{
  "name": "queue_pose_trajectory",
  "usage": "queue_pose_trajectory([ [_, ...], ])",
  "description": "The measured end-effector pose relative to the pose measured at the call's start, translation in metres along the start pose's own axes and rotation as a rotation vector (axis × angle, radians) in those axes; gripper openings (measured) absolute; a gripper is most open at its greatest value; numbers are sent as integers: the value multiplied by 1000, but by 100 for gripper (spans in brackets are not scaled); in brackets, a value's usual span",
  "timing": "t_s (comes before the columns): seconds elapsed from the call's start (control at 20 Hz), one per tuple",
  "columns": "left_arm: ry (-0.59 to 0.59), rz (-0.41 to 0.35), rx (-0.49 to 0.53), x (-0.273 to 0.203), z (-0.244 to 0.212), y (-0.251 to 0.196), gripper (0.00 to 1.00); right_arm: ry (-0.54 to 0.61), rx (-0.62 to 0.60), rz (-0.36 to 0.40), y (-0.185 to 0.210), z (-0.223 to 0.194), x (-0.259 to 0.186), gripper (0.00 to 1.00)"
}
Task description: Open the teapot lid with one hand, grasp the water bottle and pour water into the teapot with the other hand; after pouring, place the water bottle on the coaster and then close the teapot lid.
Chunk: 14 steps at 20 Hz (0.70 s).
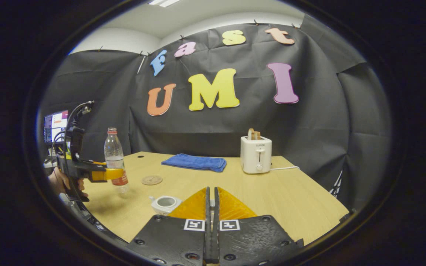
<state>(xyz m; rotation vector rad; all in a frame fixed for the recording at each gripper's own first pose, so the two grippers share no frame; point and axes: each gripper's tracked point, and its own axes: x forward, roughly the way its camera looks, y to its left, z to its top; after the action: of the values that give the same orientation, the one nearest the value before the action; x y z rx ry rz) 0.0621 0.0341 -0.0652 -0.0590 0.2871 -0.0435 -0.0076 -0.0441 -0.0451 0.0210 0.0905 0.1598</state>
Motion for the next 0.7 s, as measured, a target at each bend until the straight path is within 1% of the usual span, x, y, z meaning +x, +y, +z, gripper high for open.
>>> queue_pose_trajectory([
  [0.1,-49,6,-24,9,17,4,75,-2,-12,2,6,1,0,0],
  [0.2,-99,15,-36,31,38,10,75,2,-15,1,8,-1,2,0],
  [0.35,-129,12,-55,63,55,16,75,6,-27,-10,9,-2,3,0],
  [0.5,-128,12,-46,95,56,24,75,13,-29,-17,8,-3,6,0],
  [0.55,-120,10,-41,105,54,24,75,22,-21,-11,9,-6,8,2],
  [0.6,-110,5,-37,114,49,23,75,30,-16,-8,11,-7,10,0],
  [0.7,-97,3,-45,128,42,24,76,38,-21,-15,8,-8,13,0],
])
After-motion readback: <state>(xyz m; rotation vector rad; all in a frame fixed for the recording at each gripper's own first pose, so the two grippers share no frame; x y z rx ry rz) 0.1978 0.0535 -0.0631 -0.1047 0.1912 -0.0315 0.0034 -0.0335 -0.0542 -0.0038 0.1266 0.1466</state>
